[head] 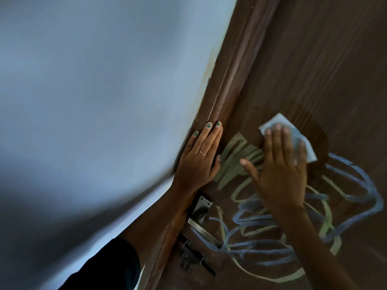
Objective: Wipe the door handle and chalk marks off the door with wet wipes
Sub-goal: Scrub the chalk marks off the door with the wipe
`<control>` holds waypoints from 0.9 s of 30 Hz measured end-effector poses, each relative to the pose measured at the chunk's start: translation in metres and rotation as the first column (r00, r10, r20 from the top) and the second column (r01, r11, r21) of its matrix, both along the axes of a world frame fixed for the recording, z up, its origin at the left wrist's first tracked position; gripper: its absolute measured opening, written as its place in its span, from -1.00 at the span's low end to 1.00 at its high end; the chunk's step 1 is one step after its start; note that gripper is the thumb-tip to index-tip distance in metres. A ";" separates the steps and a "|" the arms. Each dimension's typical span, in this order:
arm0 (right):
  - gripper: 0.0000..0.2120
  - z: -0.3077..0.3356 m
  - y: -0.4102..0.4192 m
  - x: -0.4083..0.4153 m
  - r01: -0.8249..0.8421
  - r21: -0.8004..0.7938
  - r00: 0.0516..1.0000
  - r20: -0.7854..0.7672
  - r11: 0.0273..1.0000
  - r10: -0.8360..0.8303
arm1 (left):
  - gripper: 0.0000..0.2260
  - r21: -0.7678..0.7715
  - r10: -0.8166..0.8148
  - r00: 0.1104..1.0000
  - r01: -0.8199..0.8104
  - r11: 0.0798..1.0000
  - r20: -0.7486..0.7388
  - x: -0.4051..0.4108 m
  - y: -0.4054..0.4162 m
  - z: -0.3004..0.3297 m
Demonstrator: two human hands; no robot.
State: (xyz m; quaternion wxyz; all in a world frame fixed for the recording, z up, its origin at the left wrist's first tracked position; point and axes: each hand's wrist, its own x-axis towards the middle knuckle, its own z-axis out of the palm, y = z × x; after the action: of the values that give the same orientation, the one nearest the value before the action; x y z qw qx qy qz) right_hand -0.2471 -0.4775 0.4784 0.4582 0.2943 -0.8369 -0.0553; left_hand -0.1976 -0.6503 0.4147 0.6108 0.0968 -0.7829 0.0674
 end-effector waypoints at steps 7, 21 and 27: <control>-0.11 0.003 -0.030 -0.003 -0.009 0.071 1.000 0.015 0.997 0.008 | -0.38 0.013 0.011 1.000 -0.011 1.000 -0.003 -0.001 0.001 -0.001; -0.14 0.007 0.017 0.000 0.053 -0.061 0.999 0.001 0.997 -0.053 | -0.41 0.021 0.051 0.998 -0.052 0.998 0.032 0.001 0.005 0.000; -0.17 0.000 0.100 0.006 0.159 -0.301 0.987 0.030 0.940 -0.157 | -0.43 0.012 0.064 0.997 -0.064 0.998 0.038 0.001 0.004 0.000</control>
State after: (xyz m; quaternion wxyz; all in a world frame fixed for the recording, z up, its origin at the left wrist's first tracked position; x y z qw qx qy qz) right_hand -0.2415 -0.3780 0.4789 0.4893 0.1529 -0.8578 0.0378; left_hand -0.1966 -0.6459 0.4144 0.5929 0.1246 -0.7912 0.0836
